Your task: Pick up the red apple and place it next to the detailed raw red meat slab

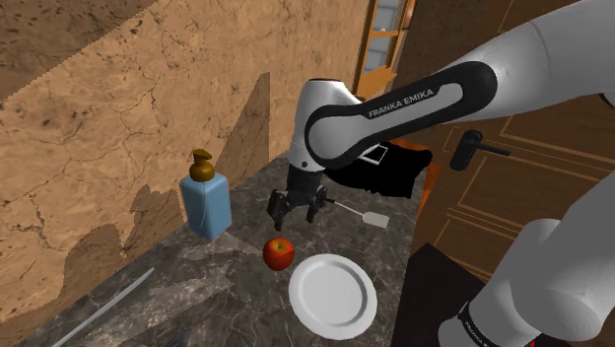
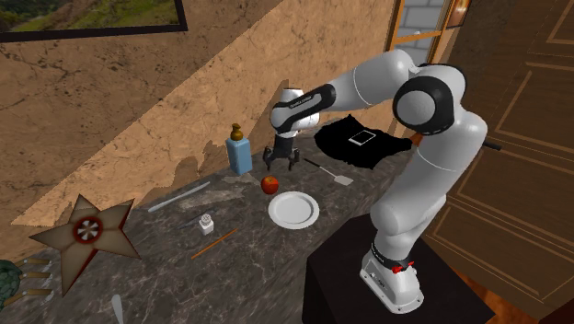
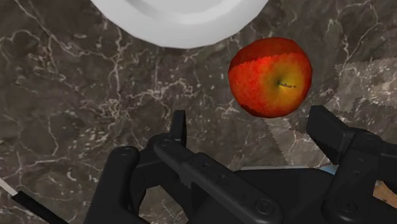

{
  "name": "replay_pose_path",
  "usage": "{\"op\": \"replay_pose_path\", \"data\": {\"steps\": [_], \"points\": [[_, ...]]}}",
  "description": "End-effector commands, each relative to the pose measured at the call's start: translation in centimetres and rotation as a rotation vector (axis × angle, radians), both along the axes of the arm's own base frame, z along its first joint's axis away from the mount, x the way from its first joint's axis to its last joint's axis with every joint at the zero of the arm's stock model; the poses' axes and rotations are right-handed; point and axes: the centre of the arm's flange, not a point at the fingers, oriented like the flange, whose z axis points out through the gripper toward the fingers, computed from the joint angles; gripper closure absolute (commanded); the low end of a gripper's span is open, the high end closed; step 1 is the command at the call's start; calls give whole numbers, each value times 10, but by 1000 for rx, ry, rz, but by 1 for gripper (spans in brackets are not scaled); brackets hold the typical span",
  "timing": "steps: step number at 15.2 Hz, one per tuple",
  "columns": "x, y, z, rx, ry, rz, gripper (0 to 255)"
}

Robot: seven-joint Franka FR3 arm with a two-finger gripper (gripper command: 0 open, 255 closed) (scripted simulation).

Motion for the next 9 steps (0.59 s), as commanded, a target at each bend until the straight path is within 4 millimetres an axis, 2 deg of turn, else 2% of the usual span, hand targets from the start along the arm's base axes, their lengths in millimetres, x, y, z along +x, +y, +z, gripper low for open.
{"op": "replay_pose_path", "data": {"steps": [1,3,9], "points": [[12,20,-15,5,4,1,0],[21,38,-29,9,7,2,0],[18,44,-60,9,7,2,0]]}}
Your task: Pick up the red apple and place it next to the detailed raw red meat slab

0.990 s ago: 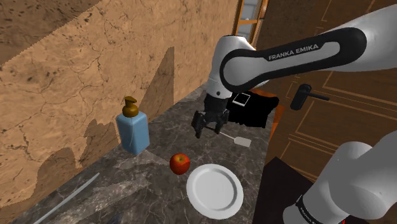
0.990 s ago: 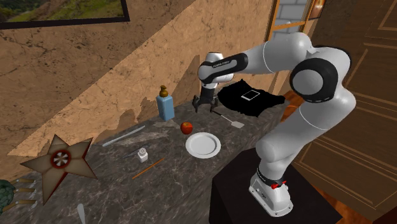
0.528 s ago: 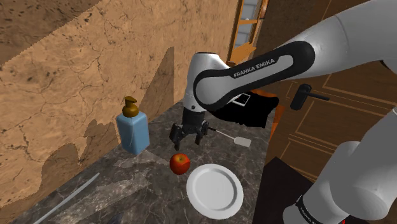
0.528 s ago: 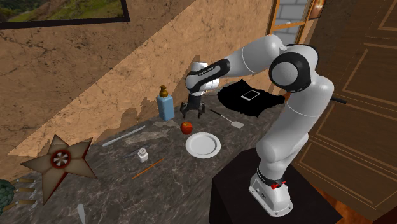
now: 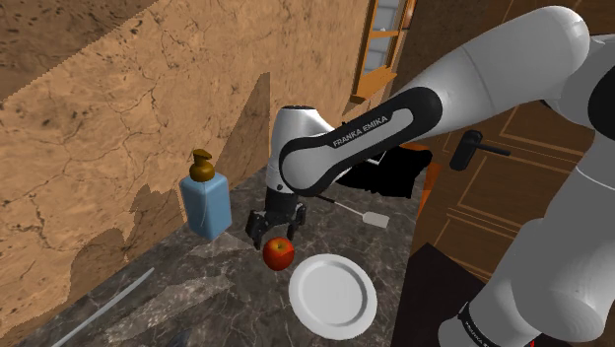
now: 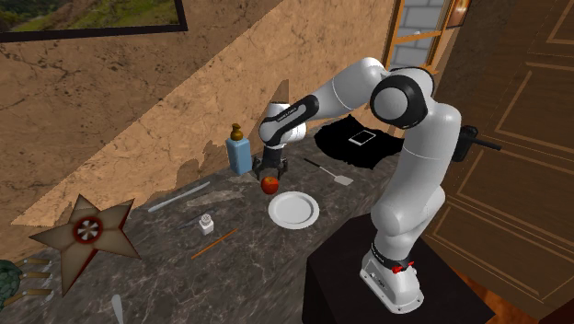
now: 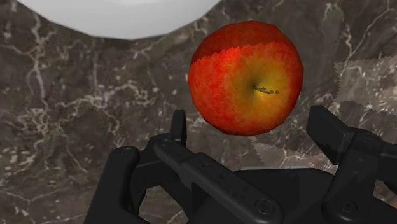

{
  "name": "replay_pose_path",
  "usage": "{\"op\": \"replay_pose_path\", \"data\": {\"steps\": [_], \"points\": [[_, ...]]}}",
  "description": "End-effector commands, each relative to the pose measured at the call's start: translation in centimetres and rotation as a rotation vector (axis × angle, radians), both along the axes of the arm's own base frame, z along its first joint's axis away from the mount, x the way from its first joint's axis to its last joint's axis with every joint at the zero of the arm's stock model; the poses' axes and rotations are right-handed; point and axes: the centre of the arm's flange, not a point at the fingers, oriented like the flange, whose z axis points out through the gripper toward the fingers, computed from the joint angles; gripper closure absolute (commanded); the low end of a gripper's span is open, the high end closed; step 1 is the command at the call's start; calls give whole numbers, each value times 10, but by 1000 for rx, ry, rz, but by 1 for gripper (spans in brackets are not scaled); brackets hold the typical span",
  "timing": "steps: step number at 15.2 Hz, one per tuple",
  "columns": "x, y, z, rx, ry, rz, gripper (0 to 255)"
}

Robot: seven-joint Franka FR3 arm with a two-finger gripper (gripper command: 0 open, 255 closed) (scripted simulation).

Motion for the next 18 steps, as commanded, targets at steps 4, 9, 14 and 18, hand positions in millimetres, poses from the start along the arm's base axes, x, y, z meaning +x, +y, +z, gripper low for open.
{"op": "replay_pose_path", "data": {"steps": [4,9,14,18], "points": [[-1,1,-15,0,-1,0,0],[-1,1,-15,0,-1,0,0],[-1,2,-14,0,-1,0,255],[-2,2,-14,0,-1,0,255]]}}
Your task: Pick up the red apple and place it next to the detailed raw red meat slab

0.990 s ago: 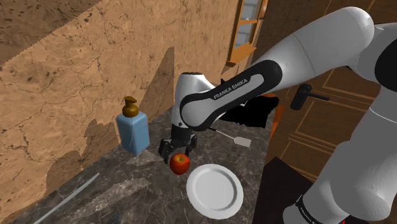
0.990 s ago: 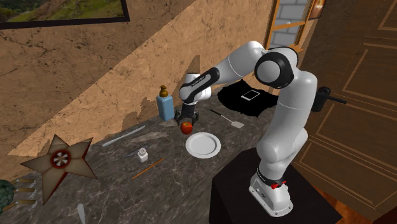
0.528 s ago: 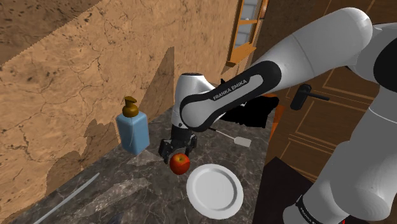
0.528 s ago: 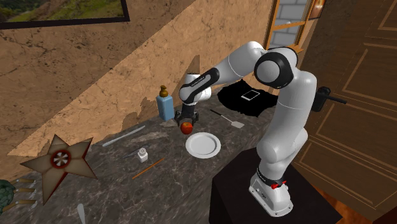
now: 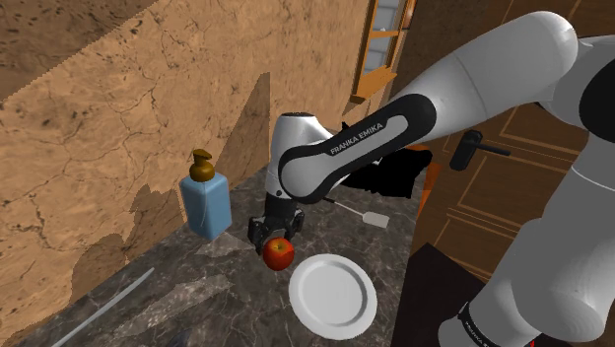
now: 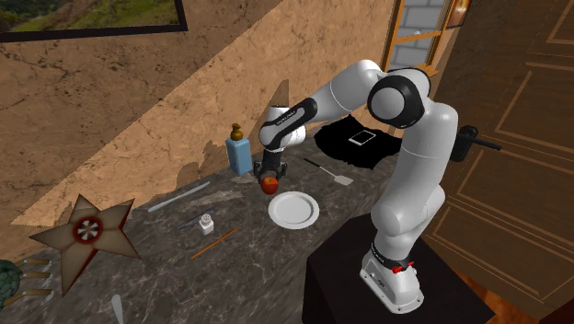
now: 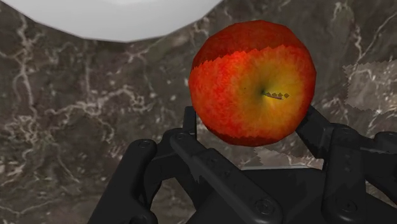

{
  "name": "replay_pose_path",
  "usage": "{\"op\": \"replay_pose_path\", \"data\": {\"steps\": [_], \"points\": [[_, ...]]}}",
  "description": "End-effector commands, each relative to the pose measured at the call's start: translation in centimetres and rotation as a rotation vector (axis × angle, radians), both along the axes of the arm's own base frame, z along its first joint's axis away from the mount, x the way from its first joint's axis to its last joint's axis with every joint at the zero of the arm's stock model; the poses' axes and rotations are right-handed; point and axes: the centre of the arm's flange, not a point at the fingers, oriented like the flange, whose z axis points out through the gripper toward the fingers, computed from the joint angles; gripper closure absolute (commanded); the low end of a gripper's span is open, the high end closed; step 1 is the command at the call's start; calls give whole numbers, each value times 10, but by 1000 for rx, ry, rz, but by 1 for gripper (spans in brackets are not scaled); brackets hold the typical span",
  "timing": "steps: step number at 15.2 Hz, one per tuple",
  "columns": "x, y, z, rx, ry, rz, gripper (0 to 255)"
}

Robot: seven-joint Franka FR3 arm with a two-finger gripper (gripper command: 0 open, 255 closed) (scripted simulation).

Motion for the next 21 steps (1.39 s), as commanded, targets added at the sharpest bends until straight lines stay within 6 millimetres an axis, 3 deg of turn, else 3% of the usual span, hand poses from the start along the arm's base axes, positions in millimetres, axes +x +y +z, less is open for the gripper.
{"op": "replay_pose_path", "data": {"steps": [1,21], "points": [[0,0,-1,-1,2,0,255],[0,-1,99,-1,2,0,255]]}}
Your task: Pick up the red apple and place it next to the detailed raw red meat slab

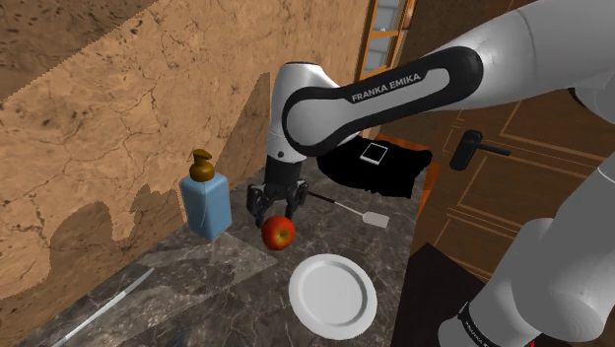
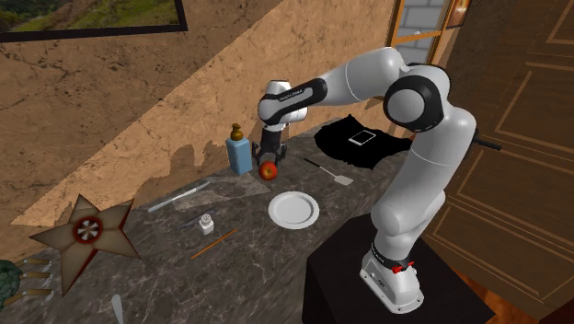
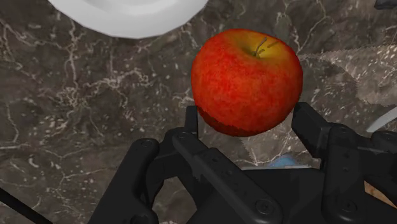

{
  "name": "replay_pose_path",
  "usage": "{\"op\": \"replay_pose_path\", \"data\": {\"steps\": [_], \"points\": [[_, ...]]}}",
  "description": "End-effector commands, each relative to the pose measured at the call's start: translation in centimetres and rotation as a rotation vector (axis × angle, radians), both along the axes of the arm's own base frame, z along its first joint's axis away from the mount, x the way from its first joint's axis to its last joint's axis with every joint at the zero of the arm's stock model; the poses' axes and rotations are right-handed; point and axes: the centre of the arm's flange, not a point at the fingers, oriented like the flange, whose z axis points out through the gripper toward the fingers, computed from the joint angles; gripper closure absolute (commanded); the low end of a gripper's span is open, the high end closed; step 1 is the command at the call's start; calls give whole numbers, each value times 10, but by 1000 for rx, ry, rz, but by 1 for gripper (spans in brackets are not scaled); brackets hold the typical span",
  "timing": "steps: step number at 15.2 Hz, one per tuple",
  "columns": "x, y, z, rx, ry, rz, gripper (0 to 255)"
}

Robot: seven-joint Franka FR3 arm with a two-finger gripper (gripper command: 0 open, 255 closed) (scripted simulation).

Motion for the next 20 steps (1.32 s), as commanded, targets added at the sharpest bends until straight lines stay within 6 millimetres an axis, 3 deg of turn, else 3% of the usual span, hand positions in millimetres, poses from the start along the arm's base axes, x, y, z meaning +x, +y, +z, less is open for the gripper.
{"op": "replay_pose_path", "data": {"steps": [1,20], "points": [[0,-1,10,0,0,0,255],[0,-1,111,0,0,0,255]]}}
